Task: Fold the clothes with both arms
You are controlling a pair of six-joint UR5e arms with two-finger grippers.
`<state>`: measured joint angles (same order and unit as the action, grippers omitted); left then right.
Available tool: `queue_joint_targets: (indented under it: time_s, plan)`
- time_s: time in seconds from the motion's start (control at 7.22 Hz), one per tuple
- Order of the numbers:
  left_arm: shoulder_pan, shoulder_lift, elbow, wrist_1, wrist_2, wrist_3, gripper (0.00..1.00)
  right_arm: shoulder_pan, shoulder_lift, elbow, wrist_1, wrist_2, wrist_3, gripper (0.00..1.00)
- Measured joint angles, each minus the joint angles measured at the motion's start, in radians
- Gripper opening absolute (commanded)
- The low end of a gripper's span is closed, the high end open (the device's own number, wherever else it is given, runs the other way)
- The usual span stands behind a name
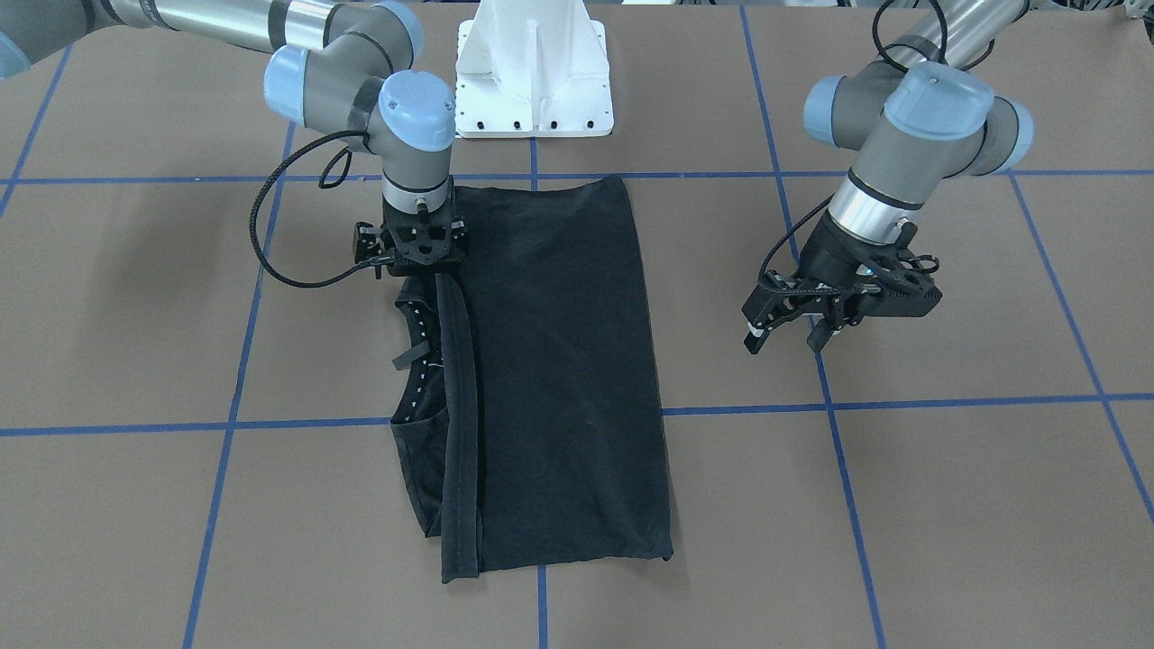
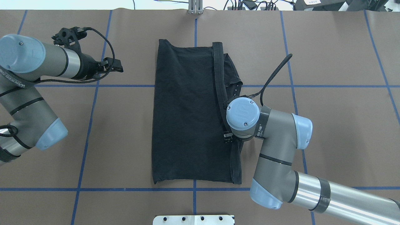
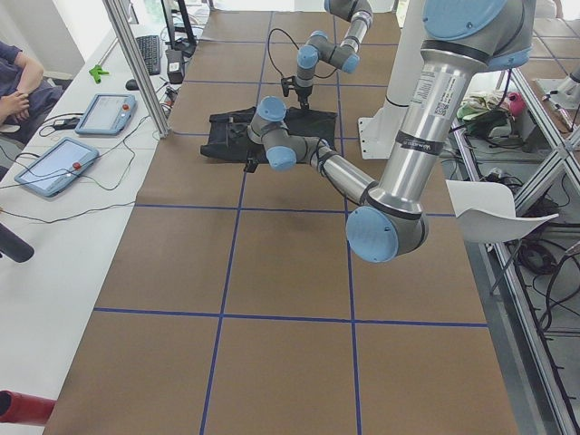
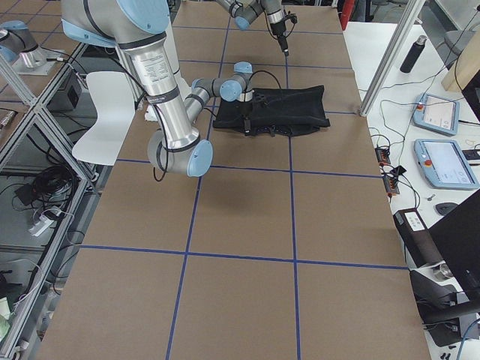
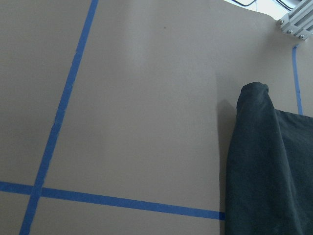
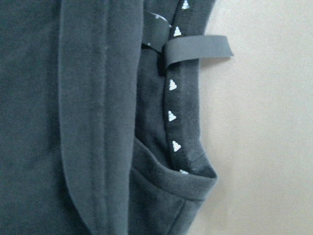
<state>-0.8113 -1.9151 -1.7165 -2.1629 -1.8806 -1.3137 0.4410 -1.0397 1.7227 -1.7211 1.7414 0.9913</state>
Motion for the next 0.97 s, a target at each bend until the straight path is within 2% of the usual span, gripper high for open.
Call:
queue_joint_targets:
  time_s: [0.55, 0.97]
  plan:
    - [0.001, -0.004, 0.0, 0.0, 0.0, -0.005, 1.0, 0.072, -0.127, 0.097, 0.001, 0.05, -0.082, 1.0]
    - [0.001, -0.004, 0.001, 0.0, -0.001, -0.006, 1.0, 0.075, -0.084, 0.131, 0.001, 0.085, -0.09, 1.0]
